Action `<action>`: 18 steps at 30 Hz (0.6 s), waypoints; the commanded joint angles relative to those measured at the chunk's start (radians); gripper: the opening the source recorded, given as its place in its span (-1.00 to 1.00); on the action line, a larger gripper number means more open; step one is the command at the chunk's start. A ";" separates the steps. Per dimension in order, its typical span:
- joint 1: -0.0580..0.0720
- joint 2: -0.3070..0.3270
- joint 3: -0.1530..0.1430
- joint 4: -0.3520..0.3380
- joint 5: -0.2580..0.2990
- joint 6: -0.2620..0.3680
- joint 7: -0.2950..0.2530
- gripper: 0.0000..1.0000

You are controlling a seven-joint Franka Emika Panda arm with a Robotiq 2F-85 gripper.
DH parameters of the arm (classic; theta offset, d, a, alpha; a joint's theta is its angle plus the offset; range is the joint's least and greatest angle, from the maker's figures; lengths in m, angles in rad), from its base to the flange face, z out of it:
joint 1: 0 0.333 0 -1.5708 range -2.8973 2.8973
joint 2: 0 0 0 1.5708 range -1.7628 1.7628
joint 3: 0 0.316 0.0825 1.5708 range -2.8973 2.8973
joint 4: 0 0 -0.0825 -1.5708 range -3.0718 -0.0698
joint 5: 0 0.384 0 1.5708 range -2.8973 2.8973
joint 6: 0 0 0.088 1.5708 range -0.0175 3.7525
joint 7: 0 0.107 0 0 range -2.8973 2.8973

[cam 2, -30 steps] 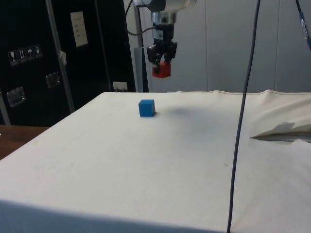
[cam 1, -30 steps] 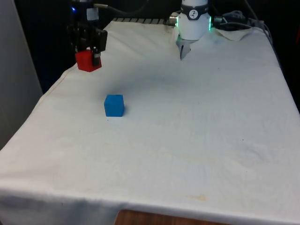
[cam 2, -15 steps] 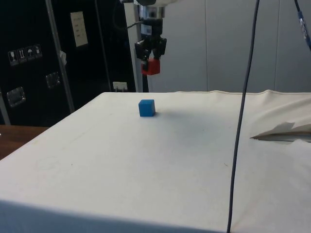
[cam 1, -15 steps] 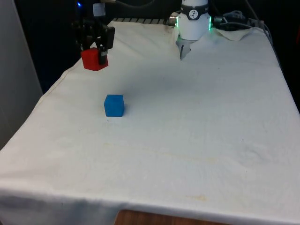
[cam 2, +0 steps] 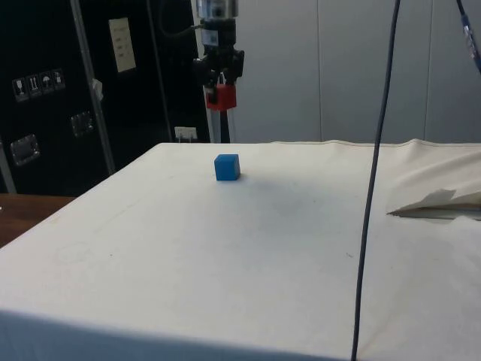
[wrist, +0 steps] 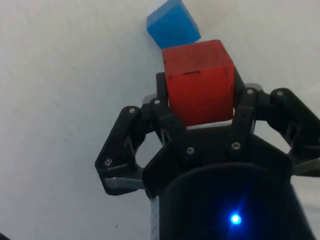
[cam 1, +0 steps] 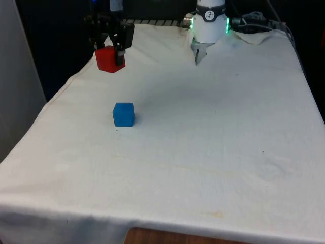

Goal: Stack the two cubes.

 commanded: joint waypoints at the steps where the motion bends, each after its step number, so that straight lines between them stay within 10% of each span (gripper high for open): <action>1: 0.010 -0.001 -0.002 -0.005 -0.015 0.004 0.019 -0.97; 18: 0.013 0.031 0.066 -0.060 -0.052 0.115 0.117 -0.97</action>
